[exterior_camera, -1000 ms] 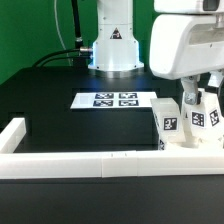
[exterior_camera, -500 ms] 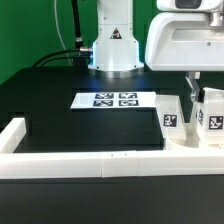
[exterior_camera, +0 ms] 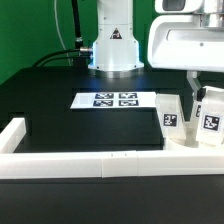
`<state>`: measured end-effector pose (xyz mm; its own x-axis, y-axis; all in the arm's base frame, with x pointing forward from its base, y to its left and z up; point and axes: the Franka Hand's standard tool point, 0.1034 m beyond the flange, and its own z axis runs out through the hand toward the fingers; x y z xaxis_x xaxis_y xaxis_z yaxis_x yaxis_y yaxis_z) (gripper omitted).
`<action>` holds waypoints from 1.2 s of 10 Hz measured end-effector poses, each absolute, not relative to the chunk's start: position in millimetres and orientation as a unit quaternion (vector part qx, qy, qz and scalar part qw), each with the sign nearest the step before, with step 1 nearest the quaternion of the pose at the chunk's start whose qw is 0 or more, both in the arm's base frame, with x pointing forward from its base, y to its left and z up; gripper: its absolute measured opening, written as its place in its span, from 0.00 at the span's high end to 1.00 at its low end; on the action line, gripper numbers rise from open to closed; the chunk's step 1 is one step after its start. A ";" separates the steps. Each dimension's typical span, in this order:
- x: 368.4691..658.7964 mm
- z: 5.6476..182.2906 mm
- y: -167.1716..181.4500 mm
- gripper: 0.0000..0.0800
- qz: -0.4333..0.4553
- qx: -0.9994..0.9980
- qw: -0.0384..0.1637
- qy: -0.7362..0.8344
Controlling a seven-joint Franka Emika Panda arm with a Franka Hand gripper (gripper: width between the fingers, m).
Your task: Assemble stool
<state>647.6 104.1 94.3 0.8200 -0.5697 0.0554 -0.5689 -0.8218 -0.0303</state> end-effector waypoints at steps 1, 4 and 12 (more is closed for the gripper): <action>647.5 94.2 103.9 0.58 -0.031 -0.944 0.007 0.329; 645.9 92.7 106.3 0.58 -0.027 -0.877 0.022 0.480; 646.4 89.9 119.2 0.58 0.002 -0.637 0.069 0.768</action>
Offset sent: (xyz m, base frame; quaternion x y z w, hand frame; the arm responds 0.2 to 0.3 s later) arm -0.0122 -0.0058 -0.0022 0.0093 0.0186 0.3664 0.9302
